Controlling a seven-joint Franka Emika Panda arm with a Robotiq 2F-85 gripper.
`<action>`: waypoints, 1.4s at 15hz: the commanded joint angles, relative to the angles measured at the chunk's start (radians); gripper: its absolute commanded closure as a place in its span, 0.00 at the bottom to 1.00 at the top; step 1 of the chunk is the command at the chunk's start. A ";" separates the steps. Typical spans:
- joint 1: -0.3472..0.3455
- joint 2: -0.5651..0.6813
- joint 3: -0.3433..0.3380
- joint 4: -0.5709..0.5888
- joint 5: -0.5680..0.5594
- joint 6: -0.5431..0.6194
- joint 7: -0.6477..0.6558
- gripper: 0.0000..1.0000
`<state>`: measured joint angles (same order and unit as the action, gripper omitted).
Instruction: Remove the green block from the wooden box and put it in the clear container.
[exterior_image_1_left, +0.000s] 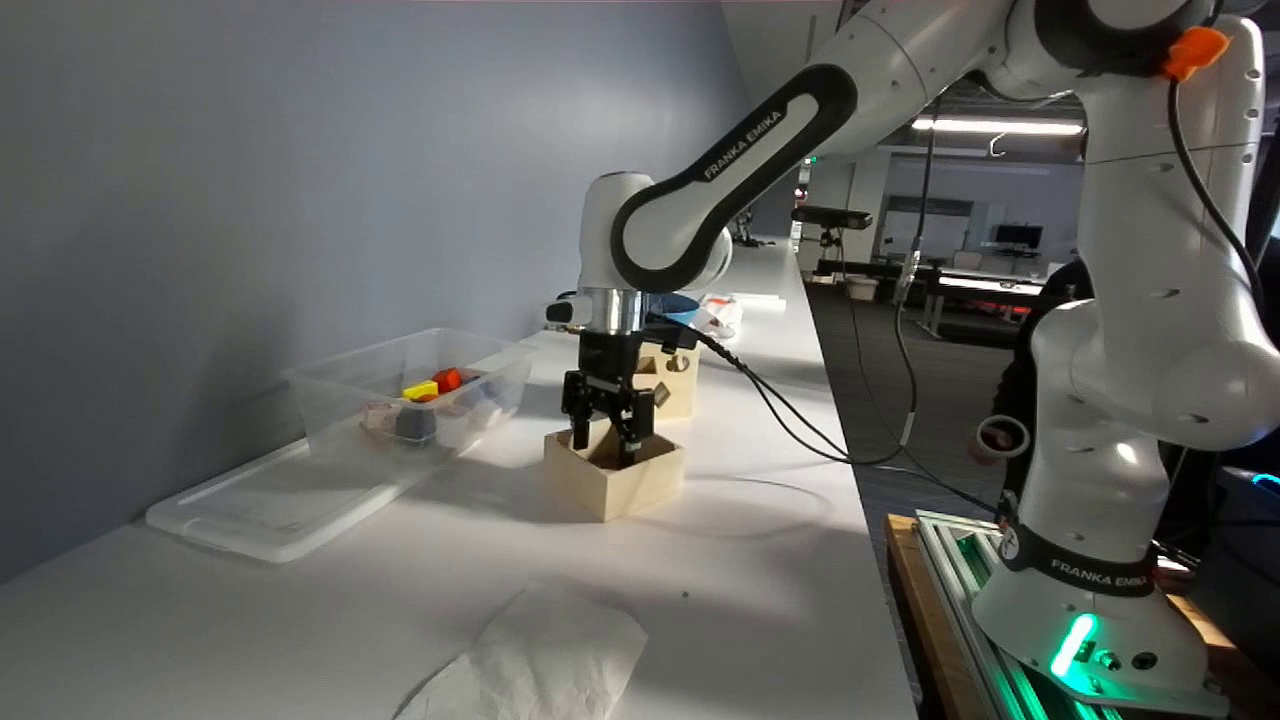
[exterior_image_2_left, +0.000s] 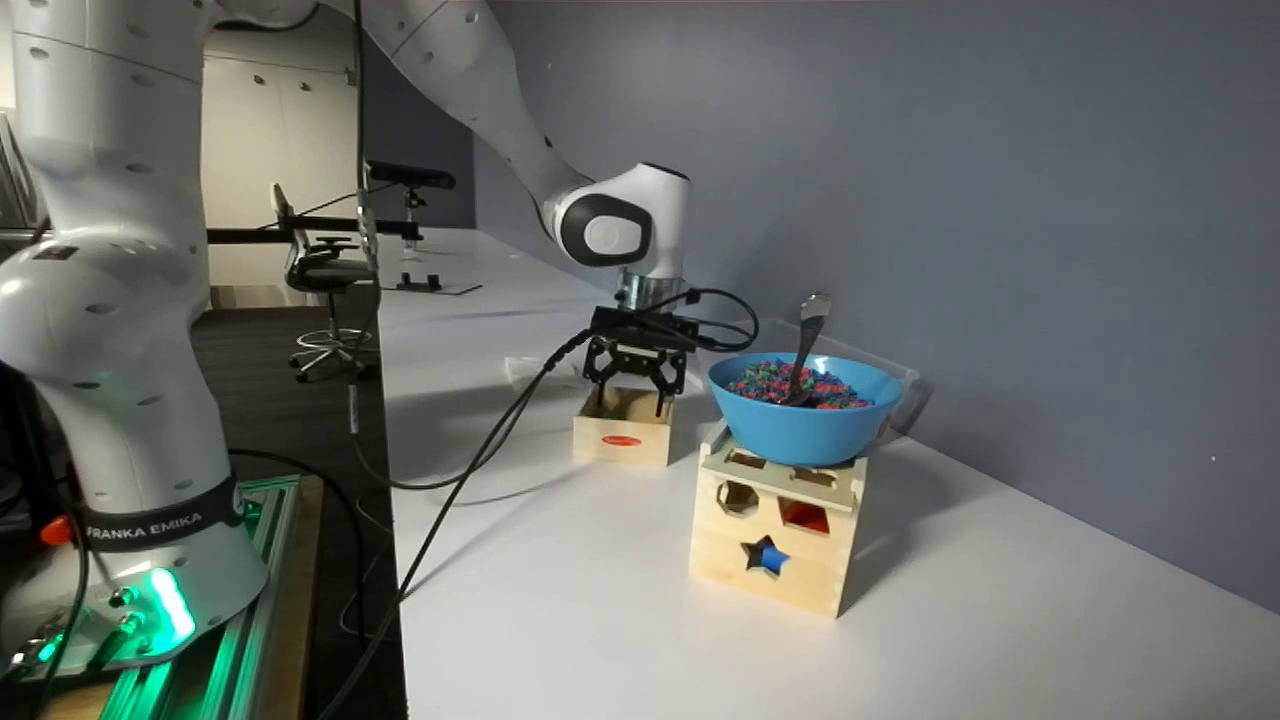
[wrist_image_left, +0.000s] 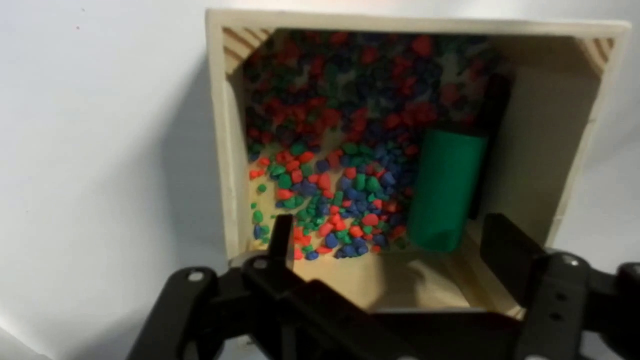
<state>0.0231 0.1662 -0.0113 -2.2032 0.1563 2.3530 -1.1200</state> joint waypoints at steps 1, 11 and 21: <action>-0.030 0.036 0.032 0.027 0.013 -0.001 0.020 0.19; -0.029 0.006 0.066 -0.006 -0.003 0.000 0.031 0.17; -0.021 0.043 0.044 -0.028 -0.151 0.085 0.154 0.22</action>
<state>0.0042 0.2033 0.0352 -2.2091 0.0729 2.3884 -1.0297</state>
